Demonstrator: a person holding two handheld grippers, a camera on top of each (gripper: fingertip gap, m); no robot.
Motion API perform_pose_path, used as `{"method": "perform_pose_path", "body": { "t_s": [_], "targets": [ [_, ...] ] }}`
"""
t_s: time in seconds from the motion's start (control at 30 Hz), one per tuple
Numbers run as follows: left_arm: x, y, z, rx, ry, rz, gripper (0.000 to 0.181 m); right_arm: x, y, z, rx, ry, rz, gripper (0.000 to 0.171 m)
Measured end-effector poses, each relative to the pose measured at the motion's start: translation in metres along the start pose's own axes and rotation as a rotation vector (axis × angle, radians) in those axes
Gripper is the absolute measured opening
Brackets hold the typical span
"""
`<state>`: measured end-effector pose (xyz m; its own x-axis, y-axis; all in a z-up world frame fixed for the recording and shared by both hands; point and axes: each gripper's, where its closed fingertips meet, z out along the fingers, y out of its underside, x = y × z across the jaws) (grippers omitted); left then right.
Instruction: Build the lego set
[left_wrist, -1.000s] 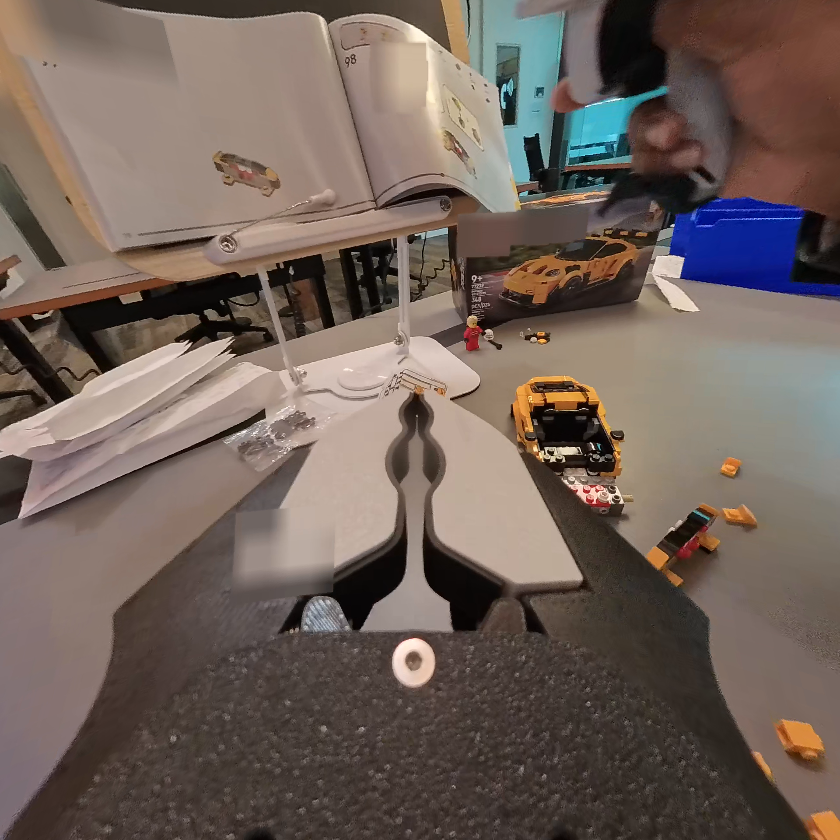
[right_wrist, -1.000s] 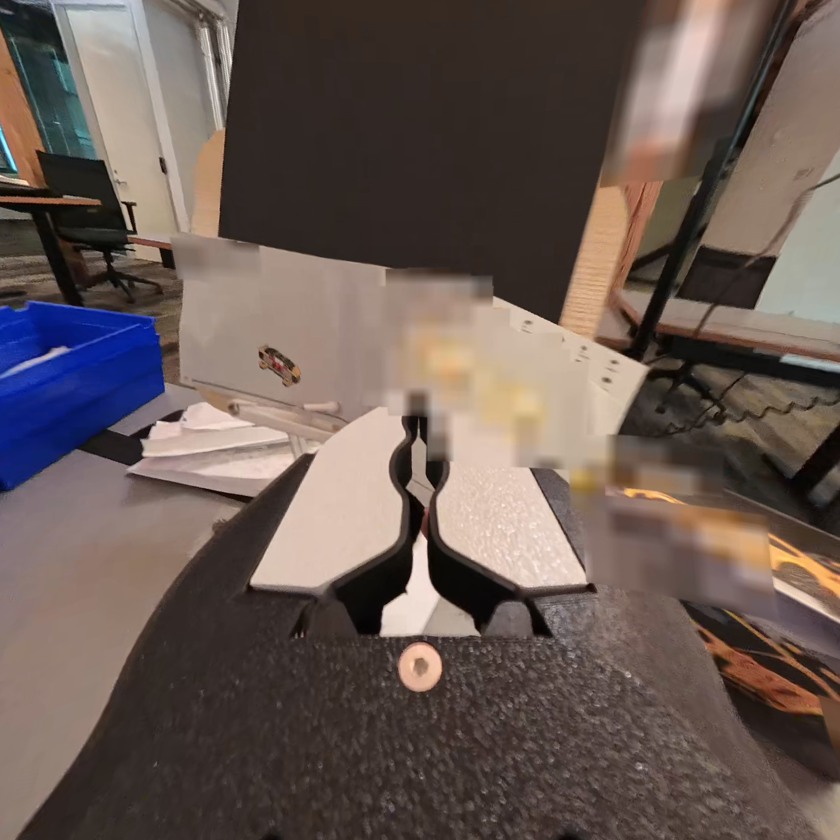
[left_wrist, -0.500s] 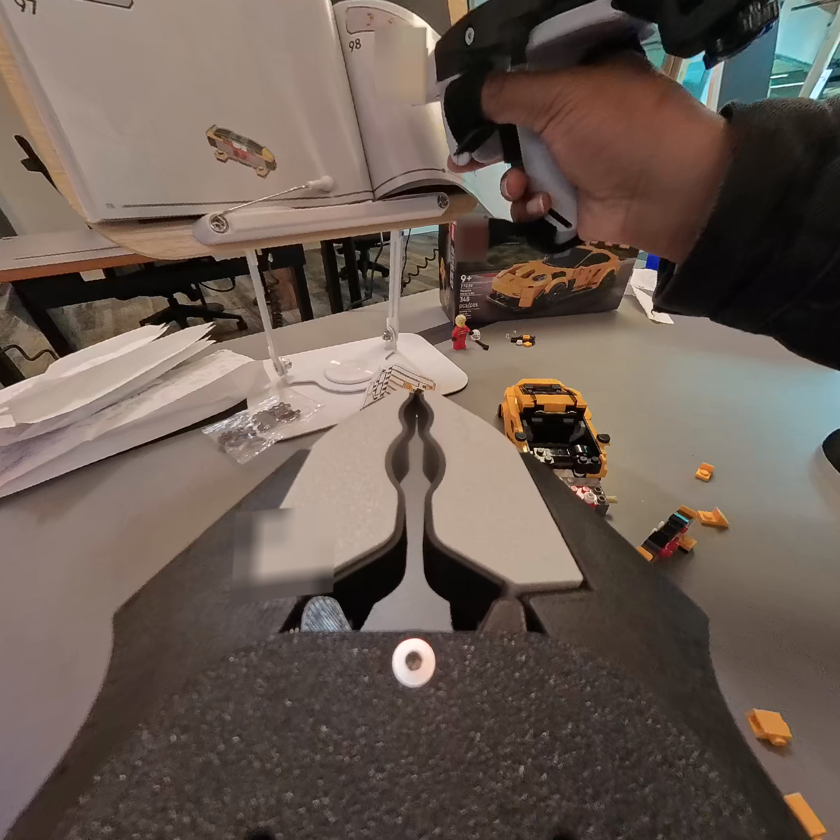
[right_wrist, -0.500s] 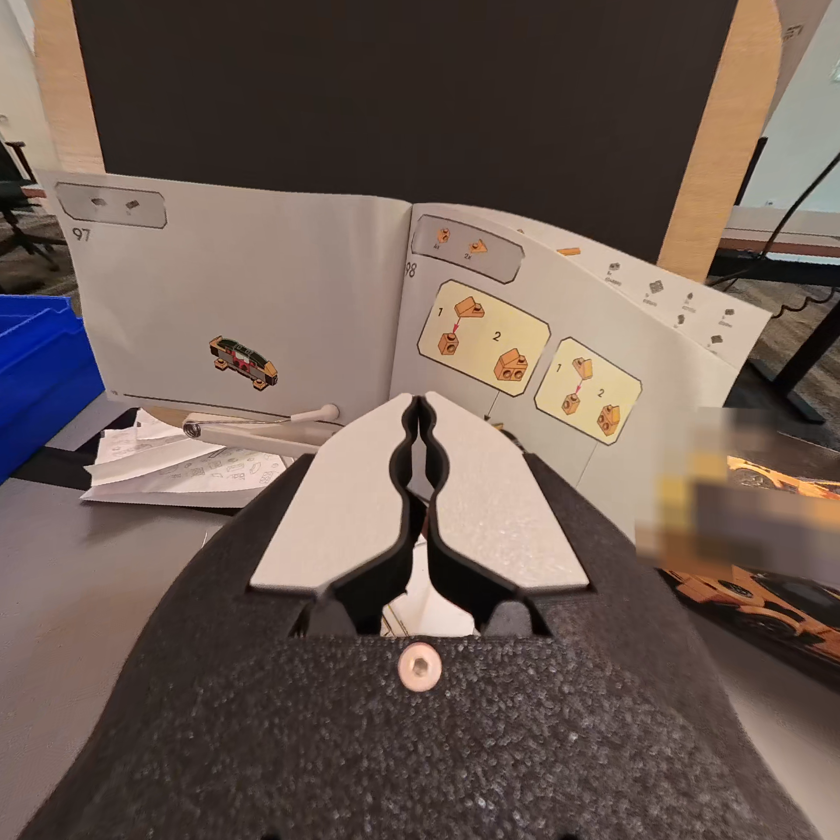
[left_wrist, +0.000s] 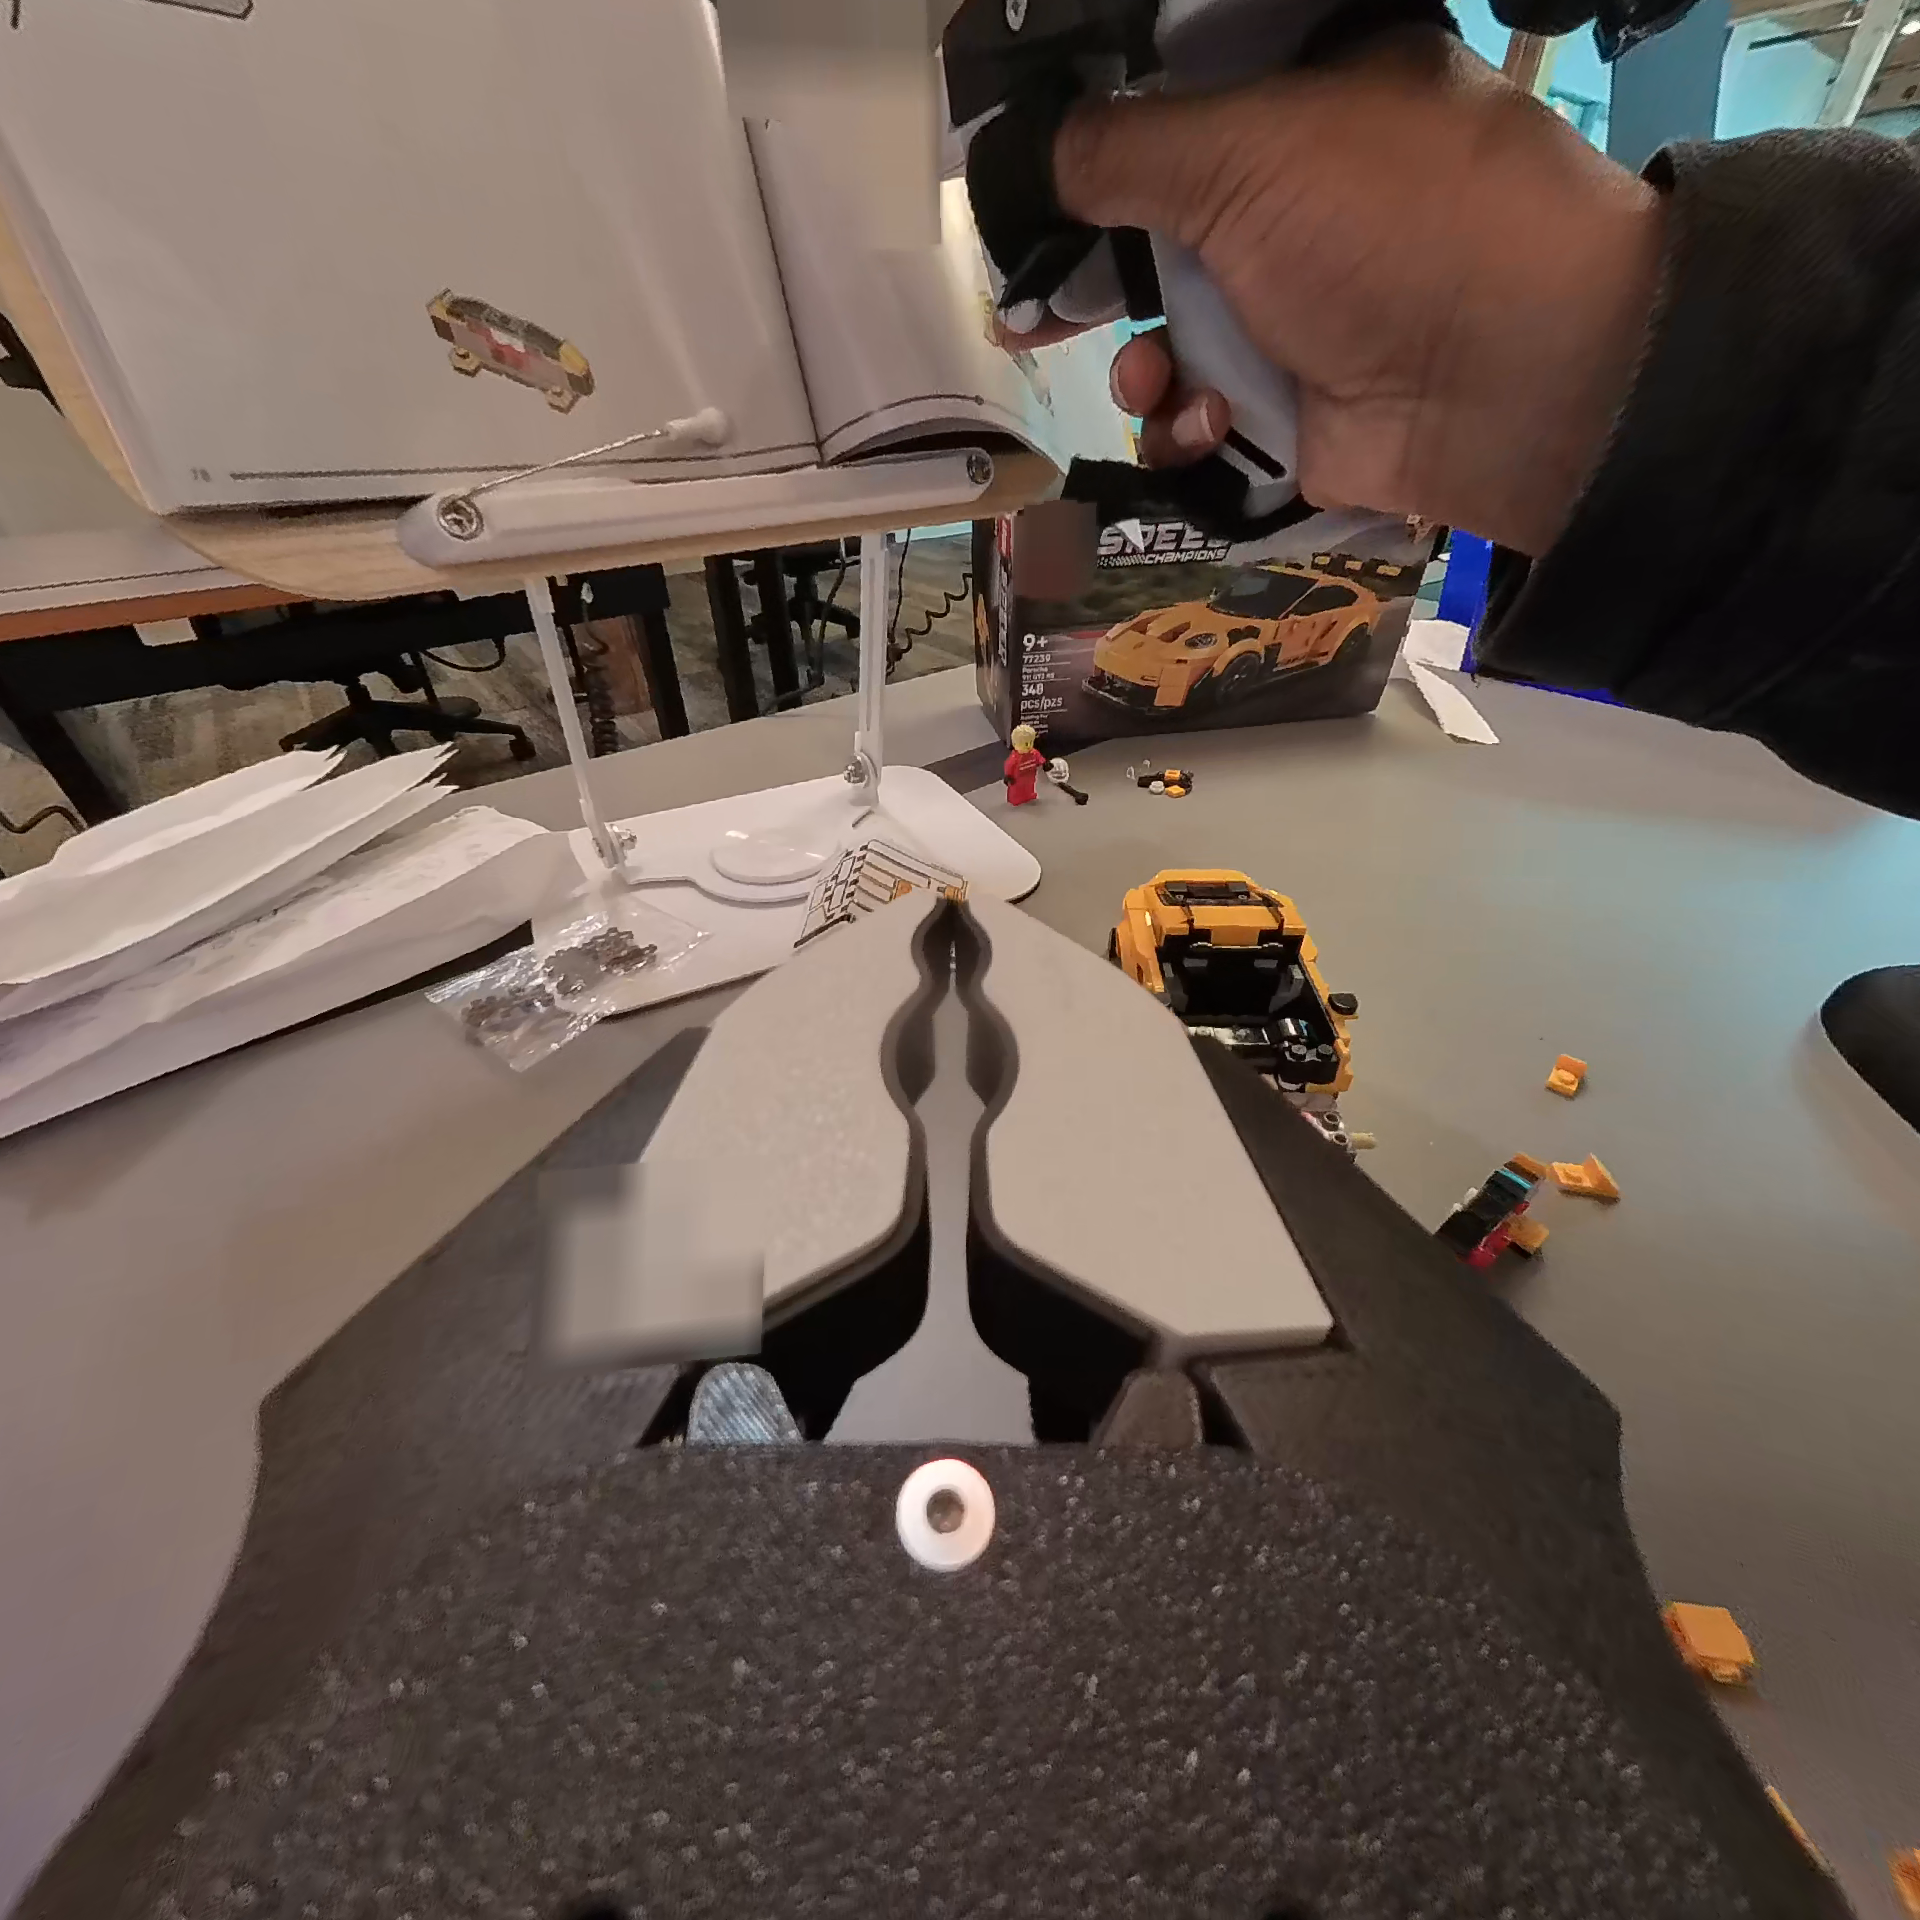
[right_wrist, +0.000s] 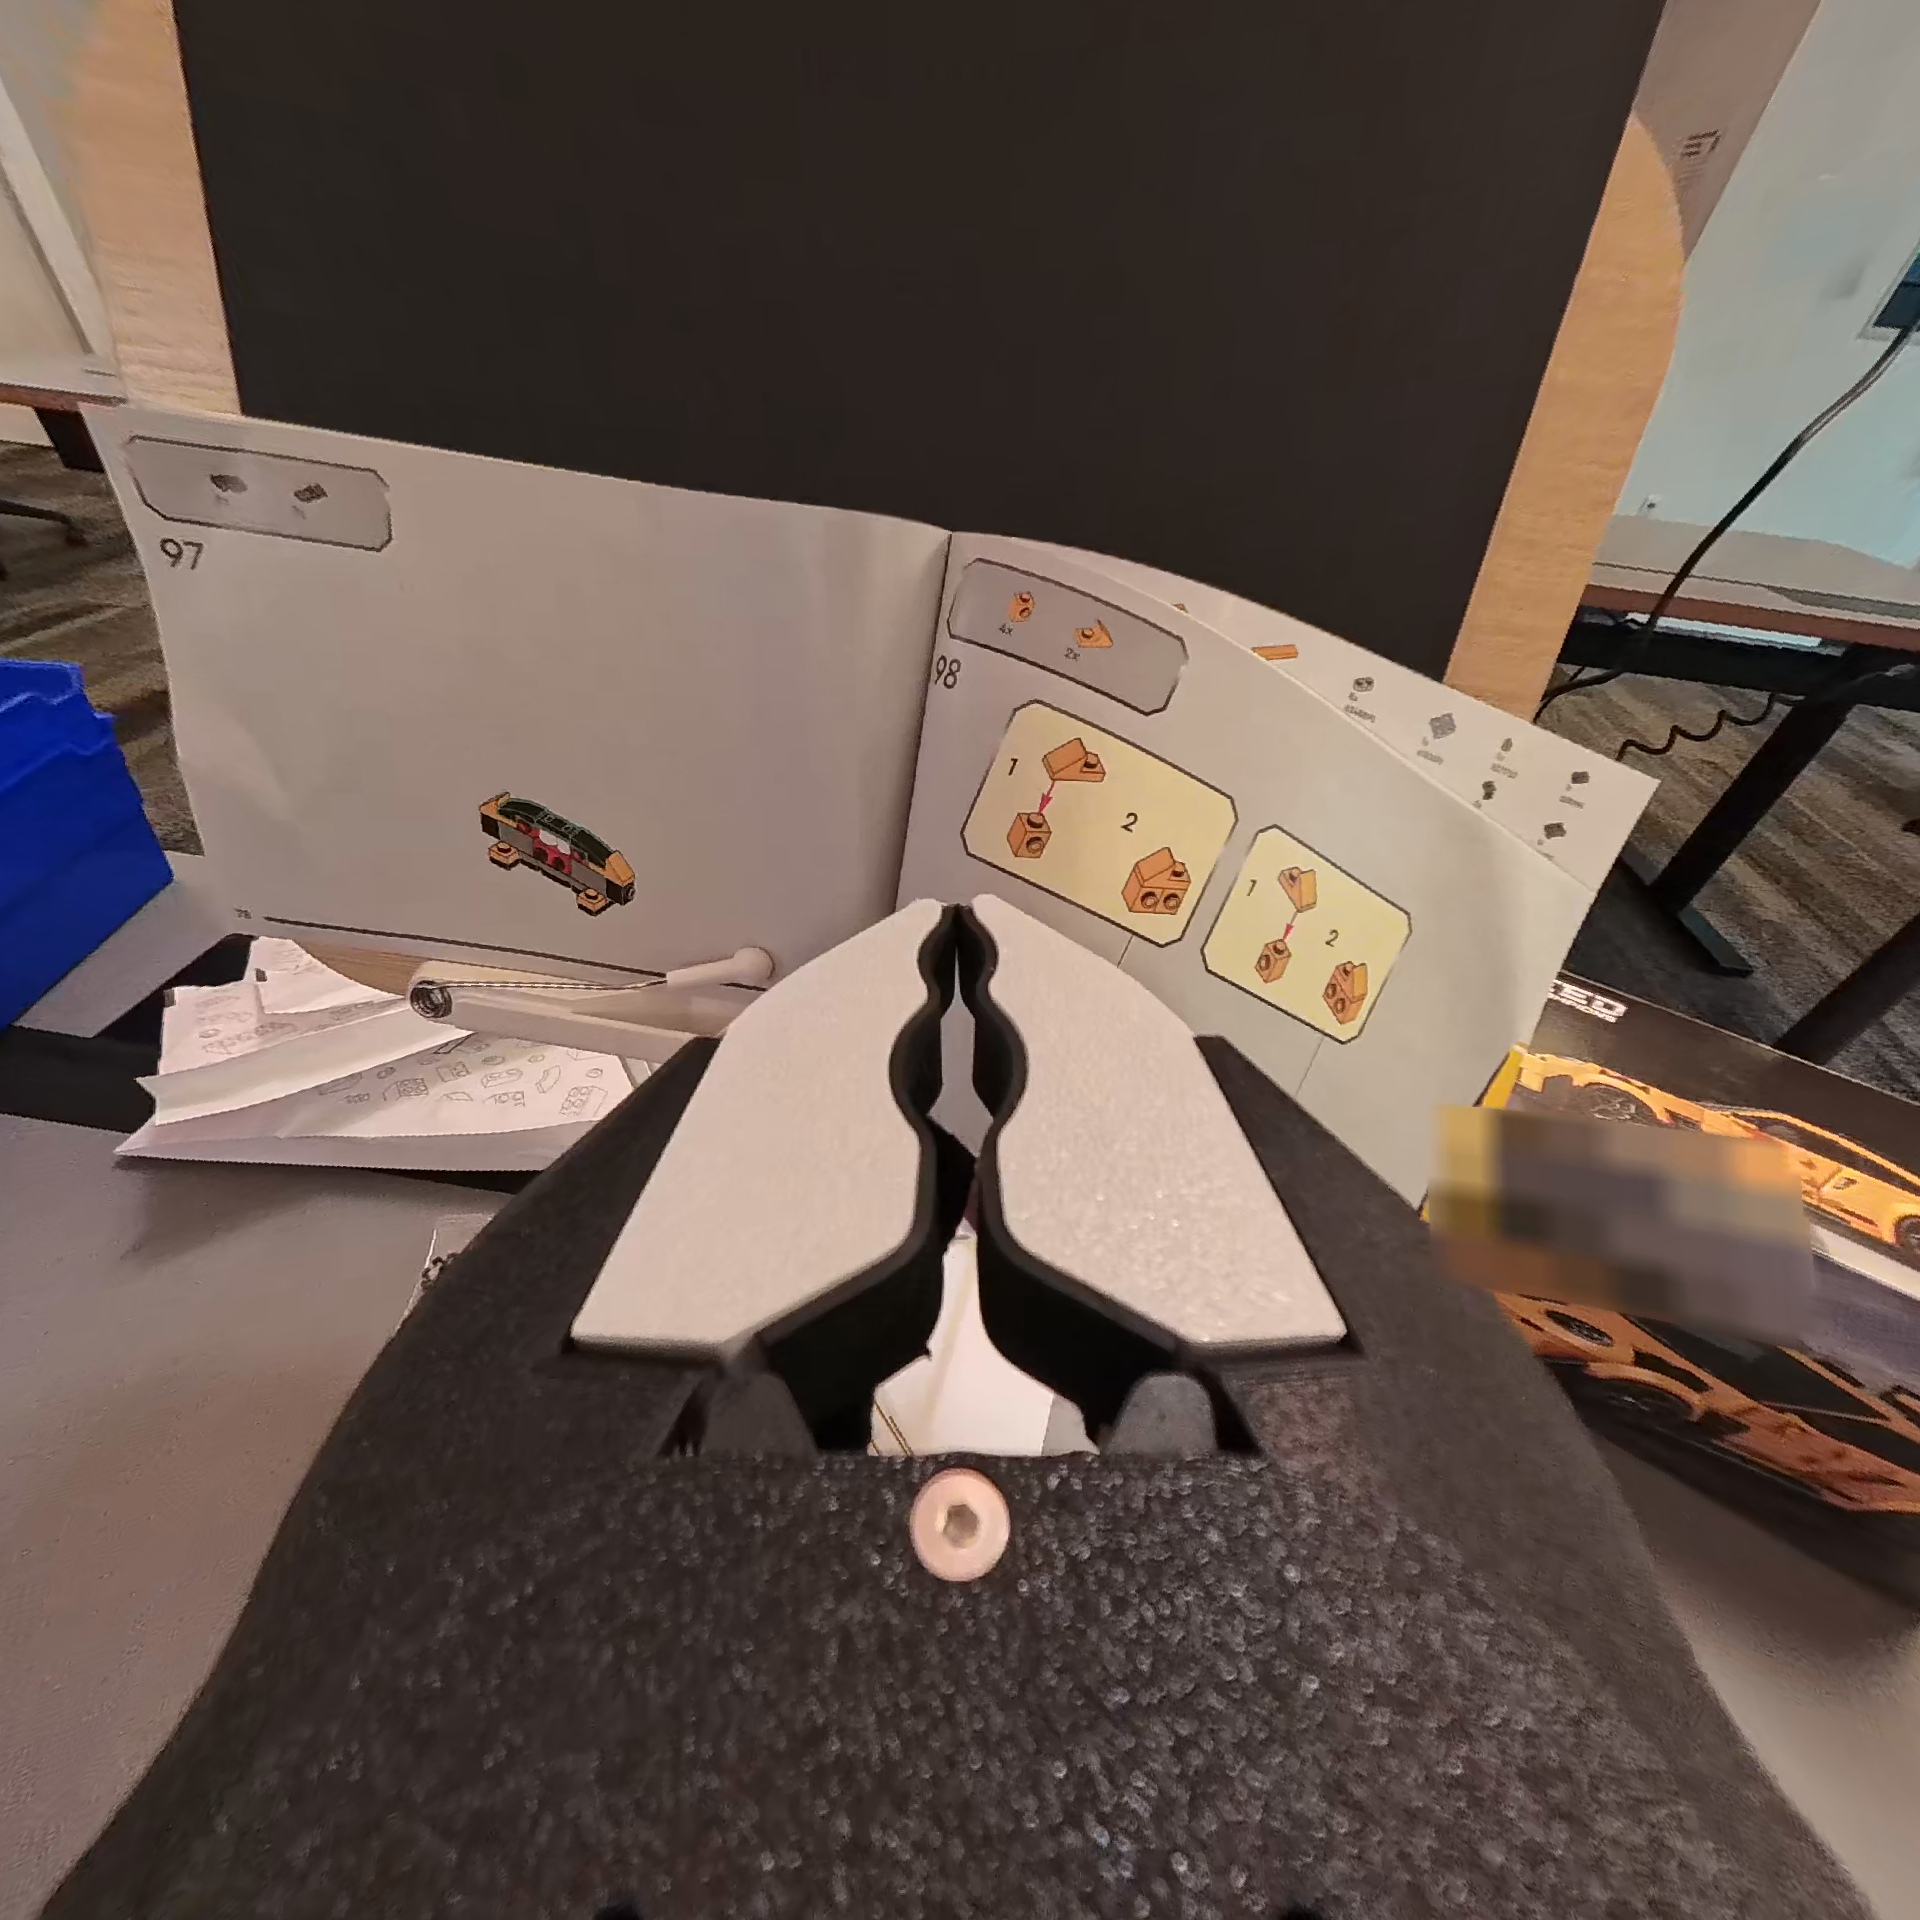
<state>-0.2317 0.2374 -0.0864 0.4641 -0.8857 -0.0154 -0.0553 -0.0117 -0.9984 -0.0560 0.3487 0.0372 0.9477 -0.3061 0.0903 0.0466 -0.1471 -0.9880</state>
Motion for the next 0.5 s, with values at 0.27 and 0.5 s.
{"method": "perform_pose_path", "body": {
  "t_s": [0.27, 0.5],
  "targets": [
    [0.001, -0.001, -0.001, 0.002, 0.011, -0.01, 0.0, -0.006, -0.005, 0.004, 0.002, -0.003, -0.027, 0.0],
    [0.002, -0.003, -0.002, 0.005, 0.019, -0.006, 0.0, -0.006, -0.003, 0.01, -0.003, -0.005, -0.031, 0.0]
  ]
}}
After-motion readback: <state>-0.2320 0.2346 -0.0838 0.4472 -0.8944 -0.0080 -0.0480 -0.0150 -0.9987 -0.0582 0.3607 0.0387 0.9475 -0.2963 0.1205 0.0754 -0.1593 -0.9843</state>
